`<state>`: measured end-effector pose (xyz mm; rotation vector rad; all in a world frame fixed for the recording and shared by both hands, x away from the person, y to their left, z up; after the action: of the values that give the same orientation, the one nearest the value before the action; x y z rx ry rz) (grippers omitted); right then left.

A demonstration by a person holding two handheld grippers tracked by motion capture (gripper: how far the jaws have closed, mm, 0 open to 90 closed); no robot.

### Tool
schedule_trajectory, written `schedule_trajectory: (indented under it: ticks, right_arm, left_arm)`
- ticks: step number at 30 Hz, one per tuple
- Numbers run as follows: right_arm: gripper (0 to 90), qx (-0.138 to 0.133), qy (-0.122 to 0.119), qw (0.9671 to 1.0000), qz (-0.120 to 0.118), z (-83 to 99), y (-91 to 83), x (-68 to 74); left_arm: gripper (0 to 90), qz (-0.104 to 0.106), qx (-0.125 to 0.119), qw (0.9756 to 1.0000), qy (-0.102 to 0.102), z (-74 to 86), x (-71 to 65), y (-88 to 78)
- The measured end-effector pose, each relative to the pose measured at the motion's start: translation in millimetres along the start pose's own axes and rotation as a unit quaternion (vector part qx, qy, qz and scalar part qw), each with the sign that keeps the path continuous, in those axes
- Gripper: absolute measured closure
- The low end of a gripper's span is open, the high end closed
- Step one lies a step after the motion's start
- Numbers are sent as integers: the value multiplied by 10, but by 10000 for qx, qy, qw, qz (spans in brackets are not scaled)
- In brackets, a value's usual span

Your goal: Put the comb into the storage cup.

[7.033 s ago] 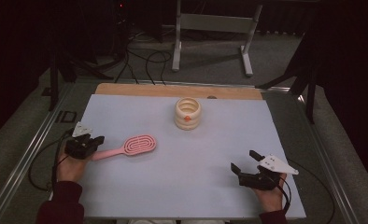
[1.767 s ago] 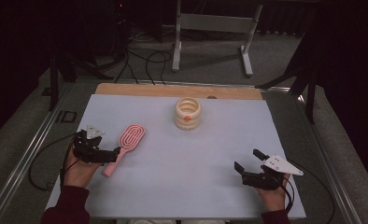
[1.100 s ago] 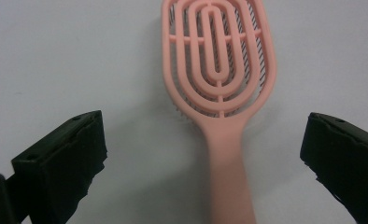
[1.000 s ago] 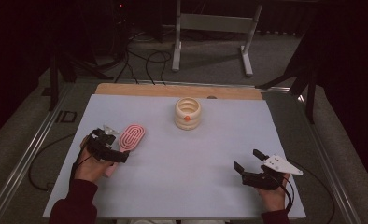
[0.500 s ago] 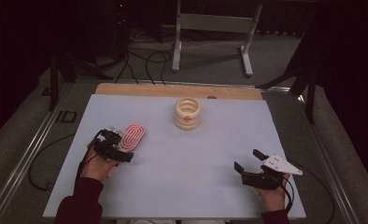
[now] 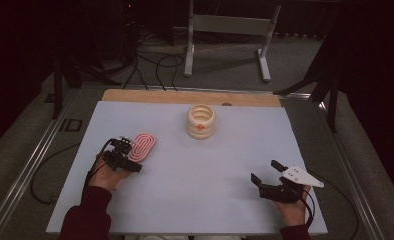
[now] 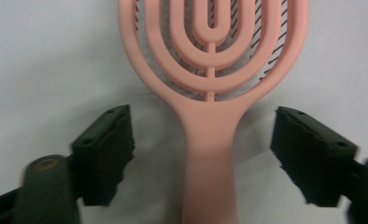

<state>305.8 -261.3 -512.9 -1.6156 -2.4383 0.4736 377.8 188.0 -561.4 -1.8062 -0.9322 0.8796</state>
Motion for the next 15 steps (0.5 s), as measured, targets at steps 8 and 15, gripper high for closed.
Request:
schedule_trajectory:
  ticks: [8,15]
  right_arm:
    - [86,41,15,10000,20,15,10,-6]
    - [86,91,-1,10000,15,31,22,-3]
  left_arm:
    - [443,79,125,9999,-20,-25,-9,1]
    - [556,49,223,9997,-66,-50,-9,-2]
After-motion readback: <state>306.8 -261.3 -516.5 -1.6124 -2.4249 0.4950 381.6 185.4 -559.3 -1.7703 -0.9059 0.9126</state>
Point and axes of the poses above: each handheld gripper's, and its own axes: y roughly forward along the jaws, z roughly out of its underside, x roughly to its left, the point moved 7 cm from there along y, roughly forward along the jaws, and after that the axes turned 10 degrees about z, right-handed, at the moved point
